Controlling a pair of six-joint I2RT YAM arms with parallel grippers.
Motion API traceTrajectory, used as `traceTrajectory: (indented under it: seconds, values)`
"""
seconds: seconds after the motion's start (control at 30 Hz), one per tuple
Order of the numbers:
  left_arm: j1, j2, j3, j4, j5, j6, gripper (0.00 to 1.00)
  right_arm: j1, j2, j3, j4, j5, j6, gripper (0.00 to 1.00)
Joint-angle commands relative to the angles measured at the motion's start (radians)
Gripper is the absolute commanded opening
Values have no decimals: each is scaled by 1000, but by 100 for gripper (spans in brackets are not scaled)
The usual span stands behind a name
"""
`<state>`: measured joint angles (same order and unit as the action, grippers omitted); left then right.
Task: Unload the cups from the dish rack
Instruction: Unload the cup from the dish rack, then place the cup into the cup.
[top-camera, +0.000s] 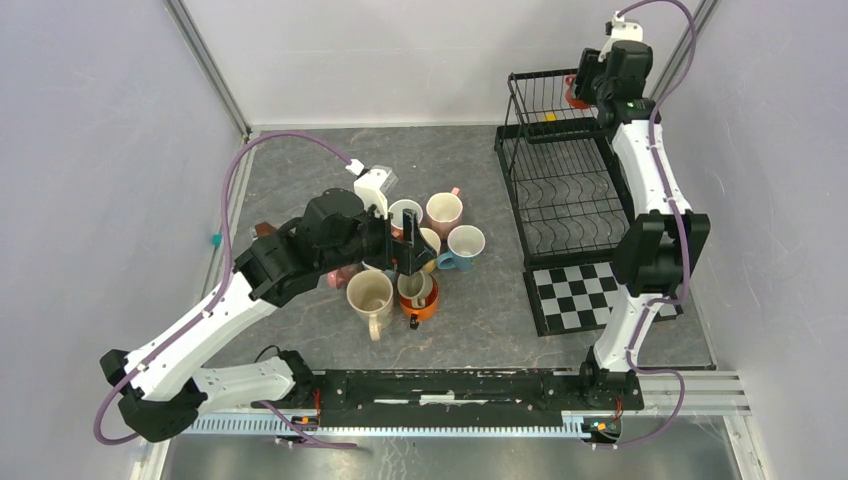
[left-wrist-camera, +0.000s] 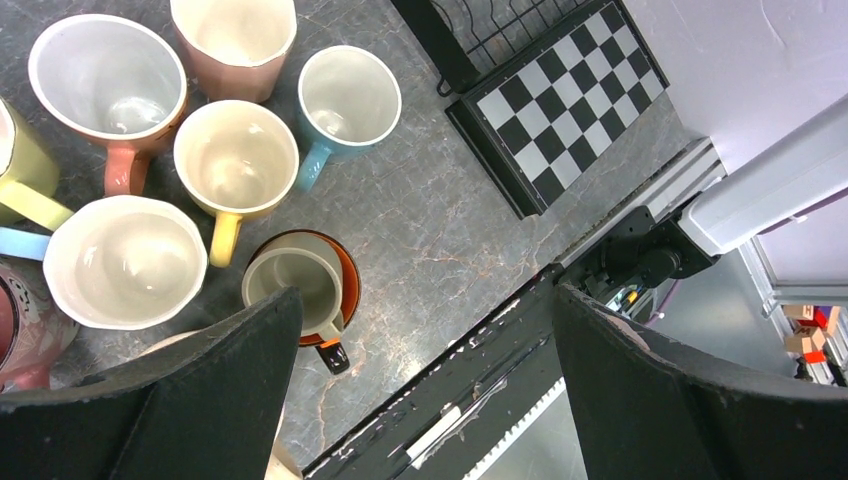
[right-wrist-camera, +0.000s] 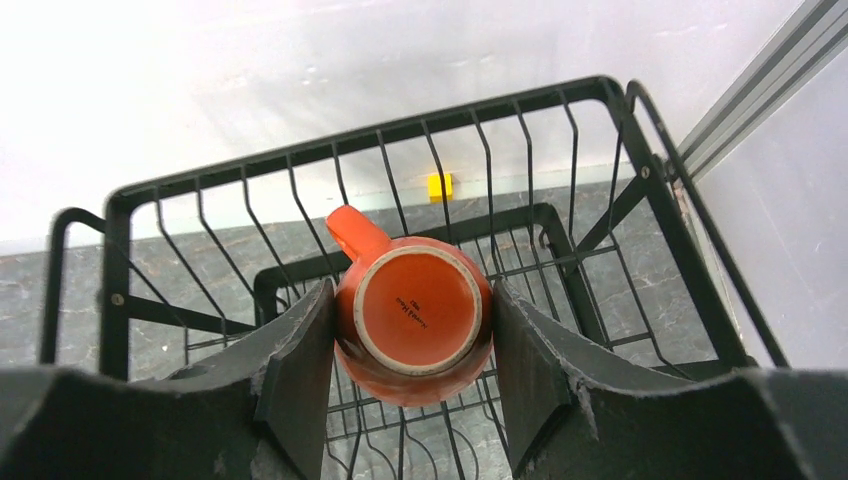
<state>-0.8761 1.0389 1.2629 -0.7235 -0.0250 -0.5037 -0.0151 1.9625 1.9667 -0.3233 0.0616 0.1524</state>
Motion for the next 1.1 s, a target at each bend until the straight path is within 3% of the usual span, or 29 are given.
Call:
traceTrajectory:
  seconds: [0.0,0.23,0.47,0.93,1.07]
  values:
    - [12,4,-8,51,-3,-1,100,3,-104,3,101,-6,28,26]
    - [39,6,-4,80,20,-18,100,3,-177,-74,127,-45,73,26]
    - [106,57,9,170,157,-78,100,3,-235,-158,161,-111,142,26]
    - [152,190,53,341,269,-184,100,-4,-204,-138,175,-198,317,26]
    - [187,255,62,483,306,-245,100,-15,-206,-169,216,-241,382,26]
